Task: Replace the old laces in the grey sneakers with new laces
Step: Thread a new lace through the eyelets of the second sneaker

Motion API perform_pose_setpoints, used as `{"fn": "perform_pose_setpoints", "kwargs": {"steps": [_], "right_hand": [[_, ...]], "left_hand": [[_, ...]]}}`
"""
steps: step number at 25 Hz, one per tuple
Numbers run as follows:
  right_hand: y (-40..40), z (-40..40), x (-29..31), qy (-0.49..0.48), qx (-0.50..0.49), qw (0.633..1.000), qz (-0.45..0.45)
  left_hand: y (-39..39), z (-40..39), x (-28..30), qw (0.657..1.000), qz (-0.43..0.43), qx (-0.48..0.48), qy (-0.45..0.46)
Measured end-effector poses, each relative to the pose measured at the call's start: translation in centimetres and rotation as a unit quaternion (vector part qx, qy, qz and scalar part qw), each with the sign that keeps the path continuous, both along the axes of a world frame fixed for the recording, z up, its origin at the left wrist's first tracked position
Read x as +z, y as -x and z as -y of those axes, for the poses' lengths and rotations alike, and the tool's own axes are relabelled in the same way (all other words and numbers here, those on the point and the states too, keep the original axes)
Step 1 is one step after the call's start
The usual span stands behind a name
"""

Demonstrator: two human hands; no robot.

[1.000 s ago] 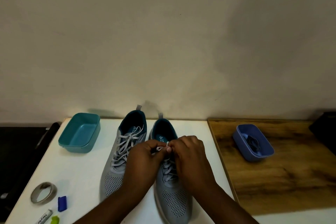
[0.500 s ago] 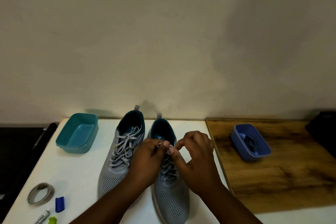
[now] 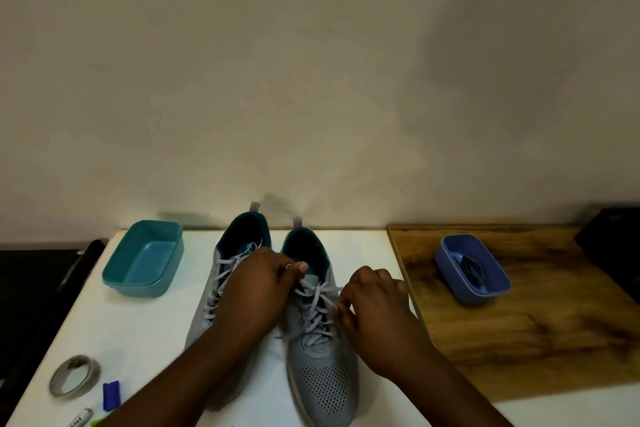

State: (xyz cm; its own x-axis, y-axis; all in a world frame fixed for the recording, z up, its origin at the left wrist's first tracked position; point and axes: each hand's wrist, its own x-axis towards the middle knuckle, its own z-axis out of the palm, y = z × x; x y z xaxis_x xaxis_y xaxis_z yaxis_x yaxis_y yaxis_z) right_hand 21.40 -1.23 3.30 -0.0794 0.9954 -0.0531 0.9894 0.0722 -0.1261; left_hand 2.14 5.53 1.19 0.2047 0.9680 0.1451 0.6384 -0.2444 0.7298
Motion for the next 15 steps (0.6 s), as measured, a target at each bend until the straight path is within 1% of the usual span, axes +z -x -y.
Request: {"fn": "perform_pose_setpoints", "kwargs": {"steps": [2, 3, 5, 7, 9, 11, 13, 14, 15], "right_hand": [[-0.2, 0.5, 0.3, 0.054, 0.007, 0.998, 0.023], [-0.1, 0.7, 0.5, 0.085, 0.013, 0.996, 0.004], [0.2, 1.0, 0.5, 0.142, 0.025, 0.987, -0.077], [0.5, 1.1, 0.9, 0.151, 0.019, 0.981, -0.117], [0.6, 1.2, 1.4, 0.129, 0.004, 0.983, -0.129], [0.9, 1.3, 1.7, 0.068, 0.006, 0.99, -0.124], [1.4, 1.3, 2.1, 0.011, 0.002, 0.989, -0.148], [1.5, 1.3, 2.3, 0.016, -0.004, 0.985, -0.172], [1.5, 1.3, 2.3, 0.048, -0.007, 0.98, -0.191]], "left_hand": [[-0.7, -0.5, 0.8, 0.988, -0.139, -0.013, -0.071], [-1.1, -0.8, 1.1, 0.98, -0.177, -0.017, -0.085], [-1.4, -1.6, 1.6, 0.978, -0.192, -0.031, -0.078], [-1.2, -2.2, 1.7, 0.981, -0.181, -0.042, -0.063], [-0.8, -2.2, 1.2, 0.981, -0.18, -0.035, -0.069], [-0.7, -1.9, 0.8, 0.979, -0.19, -0.02, -0.072], [-0.6, -1.7, 0.7, 0.977, -0.203, -0.014, -0.072], [-0.7, -1.7, 0.9, 0.974, -0.213, -0.013, -0.075], [-0.8, -1.7, 1.0, 0.969, -0.23, -0.017, -0.085]]}}
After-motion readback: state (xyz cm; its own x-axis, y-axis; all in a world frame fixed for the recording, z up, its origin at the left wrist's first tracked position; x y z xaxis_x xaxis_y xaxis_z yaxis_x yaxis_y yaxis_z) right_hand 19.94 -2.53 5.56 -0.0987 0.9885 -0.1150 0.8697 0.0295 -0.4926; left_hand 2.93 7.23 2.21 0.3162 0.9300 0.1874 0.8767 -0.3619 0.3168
